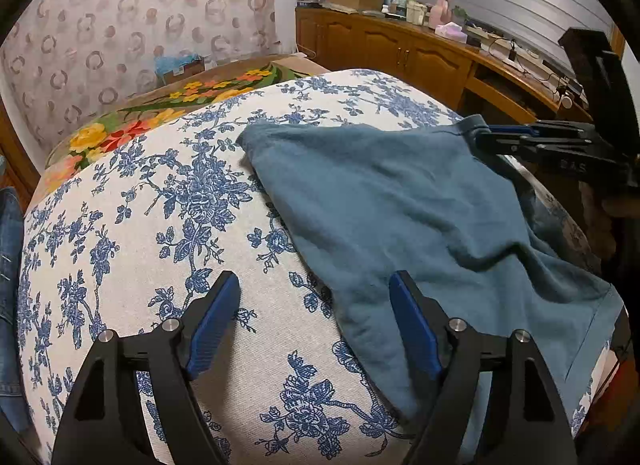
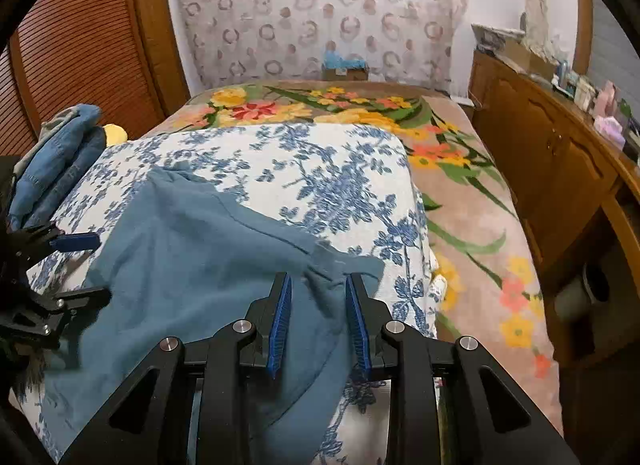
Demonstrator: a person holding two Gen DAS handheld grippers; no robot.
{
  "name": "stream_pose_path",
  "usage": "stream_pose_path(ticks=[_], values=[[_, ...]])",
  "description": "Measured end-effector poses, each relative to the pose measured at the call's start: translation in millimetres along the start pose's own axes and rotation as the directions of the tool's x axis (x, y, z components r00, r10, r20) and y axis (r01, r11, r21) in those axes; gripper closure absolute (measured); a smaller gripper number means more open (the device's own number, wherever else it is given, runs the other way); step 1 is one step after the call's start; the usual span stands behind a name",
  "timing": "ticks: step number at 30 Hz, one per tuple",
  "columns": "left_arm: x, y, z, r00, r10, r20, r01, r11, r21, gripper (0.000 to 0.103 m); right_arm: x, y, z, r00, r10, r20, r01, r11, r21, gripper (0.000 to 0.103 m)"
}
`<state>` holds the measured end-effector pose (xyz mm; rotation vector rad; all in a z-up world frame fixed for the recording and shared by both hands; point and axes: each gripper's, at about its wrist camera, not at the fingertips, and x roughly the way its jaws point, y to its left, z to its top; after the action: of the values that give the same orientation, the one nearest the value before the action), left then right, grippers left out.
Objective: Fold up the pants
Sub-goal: 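Grasp the shorts edge with the right gripper and lift it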
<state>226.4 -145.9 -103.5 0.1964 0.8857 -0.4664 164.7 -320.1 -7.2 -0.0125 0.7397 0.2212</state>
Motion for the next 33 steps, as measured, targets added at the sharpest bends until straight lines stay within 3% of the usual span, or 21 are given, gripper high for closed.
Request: stream_pose_path(ticks=[1,2,5,7,10,12,14,25,33], values=[[0,0,0,1.000,0.000,0.000,0.000,1.000,0.000,0.024,1,-2,0,1.000,0.003,-0.001,-0.003,1.000,0.003,0.076],[0,0,0,1.000,0.001,0.000,-0.001,1.000,0.000,0.024,2,-3,3,1.000,0.009,0.000,-0.009,1.000,0.003,0.093],[0,0,0,1.000,0.002,-0.001,-0.002,1.000,0.000,0.023,-4,-9,8,0.998,-0.049,0.032,0.049,0.999,-0.005,0.098],[2,0,1,1.000,0.001,-0.002,-0.001,1.000,-0.002,0.022,-4,-16,9,0.994,-0.106,0.042,0.105,0.994,0.012,0.098],[1,0,1,1.000,0.002,-0.001,-0.002,1.000,-0.002,0.022,-7,-21,6,0.995,-0.095,0.033,0.094,0.995,0.040,0.097],[1,0,1,1.000,0.002,-0.002,-0.002,1.000,-0.002,0.022,-11,-21,4,0.996,-0.081,0.037,0.079,0.995,0.053,0.084],[1,0,1,1.000,0.002,-0.001,-0.002,1.000,-0.003,0.022,-16,-20,1,0.995,-0.093,0.035,0.091,0.994,0.061,0.079],[-51,-16,-9,0.995,-0.032,0.092,0.033,0.999,-0.001,0.022,-77,7,-47,0.998,-0.046,0.045,0.044,0.999,0.027,0.077],[-69,-36,-39,0.996,-0.044,0.082,0.042,0.999,0.021,0.022,-117,19,-86,0.998,-0.028,0.049,0.026,0.999,0.042,0.078]])
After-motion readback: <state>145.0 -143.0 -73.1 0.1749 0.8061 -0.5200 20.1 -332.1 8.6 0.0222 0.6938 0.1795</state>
